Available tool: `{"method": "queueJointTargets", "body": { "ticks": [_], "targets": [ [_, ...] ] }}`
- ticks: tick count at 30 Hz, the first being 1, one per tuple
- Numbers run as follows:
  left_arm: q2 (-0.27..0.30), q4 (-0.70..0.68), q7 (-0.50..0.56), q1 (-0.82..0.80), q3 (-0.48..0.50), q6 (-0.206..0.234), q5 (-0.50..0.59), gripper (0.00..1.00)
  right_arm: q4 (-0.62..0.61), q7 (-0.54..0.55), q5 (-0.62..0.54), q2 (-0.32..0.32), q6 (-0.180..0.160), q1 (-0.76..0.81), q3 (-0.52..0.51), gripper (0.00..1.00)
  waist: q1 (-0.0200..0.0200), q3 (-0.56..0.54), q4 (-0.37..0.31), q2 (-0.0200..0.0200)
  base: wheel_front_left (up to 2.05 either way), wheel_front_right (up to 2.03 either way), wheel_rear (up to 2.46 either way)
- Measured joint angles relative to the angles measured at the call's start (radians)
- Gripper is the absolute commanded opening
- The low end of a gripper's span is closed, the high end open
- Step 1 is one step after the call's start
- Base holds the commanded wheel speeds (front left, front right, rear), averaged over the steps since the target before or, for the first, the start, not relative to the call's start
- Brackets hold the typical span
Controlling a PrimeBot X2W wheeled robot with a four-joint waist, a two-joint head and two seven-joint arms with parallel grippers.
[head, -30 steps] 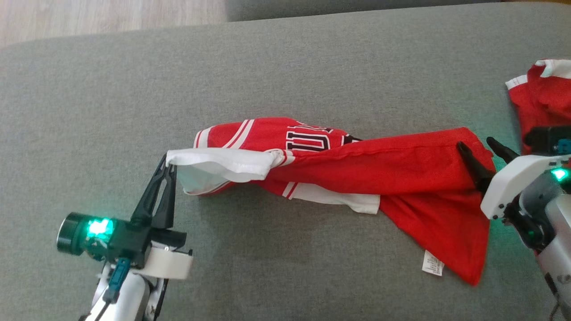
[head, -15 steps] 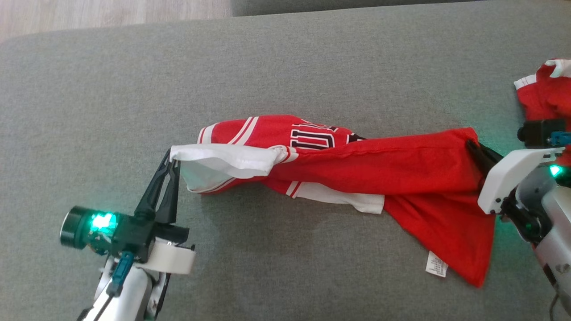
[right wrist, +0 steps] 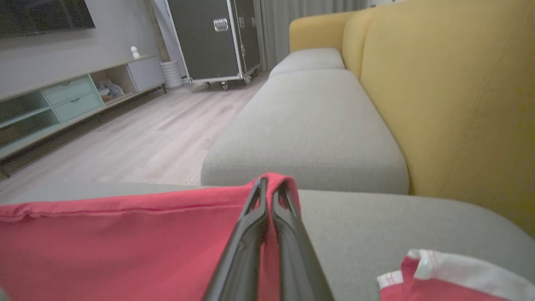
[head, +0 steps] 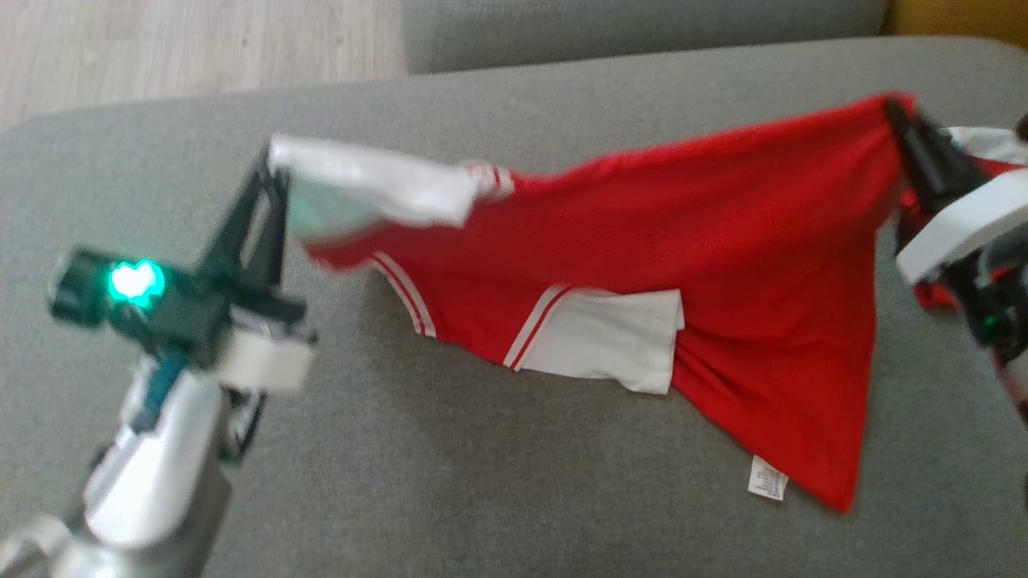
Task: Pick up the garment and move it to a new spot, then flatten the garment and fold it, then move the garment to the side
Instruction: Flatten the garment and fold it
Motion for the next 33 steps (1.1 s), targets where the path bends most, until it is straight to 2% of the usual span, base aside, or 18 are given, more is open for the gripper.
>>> {"method": "queueJointTargets", "body": {
  "ticks": [8,18,23,27,30,33],
  "targets": [
    [0.002,0.006,0.010,-0.206,0.048,-0.078,-0.086,0.00,-0.158,-0.033,0.037,-0.094,0.000,-0.042,-0.010,0.00,-0.0001,-0.087,-0.023,0.0000,0.00,0.00,0.00],
    [0.025,-0.074,0.096,-0.357,0.113,-0.122,-0.184,0.00,-0.362,0.035,0.082,-0.190,0.000,-0.074,-0.123,0.00,-0.0002,-0.177,-0.067,0.0000,0.00,0.00,0.00],
    [0.041,-0.118,0.133,-0.445,0.120,-0.126,-0.198,0.00,-0.413,0.058,0.078,-0.192,0.000,-0.143,-0.177,0.00,-0.0002,-0.189,-0.081,0.0001,0.00,0.00,0.00],
    [0.039,-0.103,0.165,-0.509,0.116,-0.134,-0.201,0.00,-0.403,0.098,0.068,-0.183,0.000,-0.194,-0.180,0.00,-0.0002,-0.183,-0.081,0.0000,0.00,0.00,0.00],
    [0.031,-0.025,0.200,-0.571,0.112,-0.143,-0.229,0.00,-0.351,0.117,0.068,-0.148,0.000,-0.232,-0.168,0.00,-0.0001,-0.168,-0.076,0.0000,0.00,0.00,0.00],
    [0.006,0.111,0.230,-0.619,0.104,-0.156,-0.254,0.00,-0.264,0.121,0.067,-0.101,0.000,-0.265,-0.152,0.00,0.0000,-0.145,-0.064,0.0000,0.00,0.00,0.00]
  ]
}}
